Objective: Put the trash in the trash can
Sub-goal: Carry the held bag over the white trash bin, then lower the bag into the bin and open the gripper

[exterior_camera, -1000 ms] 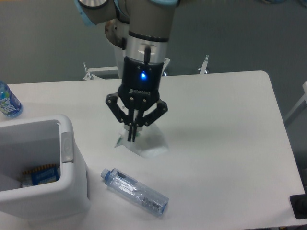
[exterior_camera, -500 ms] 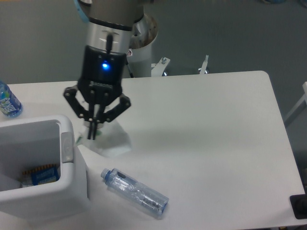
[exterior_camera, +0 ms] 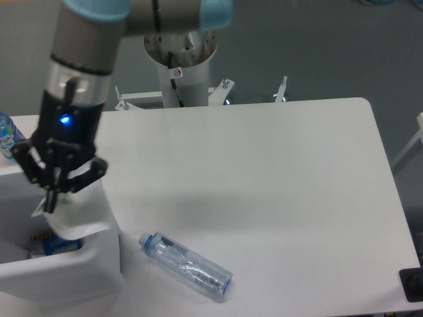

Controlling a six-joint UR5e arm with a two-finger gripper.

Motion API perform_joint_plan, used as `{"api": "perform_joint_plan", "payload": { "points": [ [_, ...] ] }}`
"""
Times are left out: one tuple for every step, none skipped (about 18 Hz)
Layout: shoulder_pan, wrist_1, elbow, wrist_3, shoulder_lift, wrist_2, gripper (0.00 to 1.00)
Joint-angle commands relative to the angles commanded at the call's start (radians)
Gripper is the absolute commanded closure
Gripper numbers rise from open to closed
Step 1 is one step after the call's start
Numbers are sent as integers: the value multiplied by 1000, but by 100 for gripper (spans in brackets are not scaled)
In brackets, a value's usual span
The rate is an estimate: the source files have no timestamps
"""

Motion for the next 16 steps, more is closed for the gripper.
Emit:
{"api": "perform_joint_plan", "payload": {
  "points": [
    [-2, 0, 5, -2, -2, 0, 95],
    [-11, 0, 6, -2, -6, 0, 95],
    [-18, 0, 8, -2, -9, 0, 95],
    [-21, 0, 5, -2, -11, 0, 95],
    [-23, 0, 2, -2, -12, 0, 95],
    [-28, 0, 3, 0, -18, 0, 90],
    [-29, 2, 5, 5, -22, 0, 77],
    [-29, 3, 8, 8, -25, 0, 69],
    [-29, 9, 9, 8, -29, 0, 62],
    [-29, 20, 11, 14, -29, 0, 44],
    [-28, 24, 11, 29, -29, 2, 19],
    [-28, 25, 9, 38, -28, 2, 12],
    [-28, 23, 9, 37, -23, 3, 7],
    [-25, 23, 8, 34, -22, 3, 2],
    [-20, 23, 5, 32, -22, 5, 0],
    [-14, 21, 0, 31, -22, 5, 0]
  ]
}}
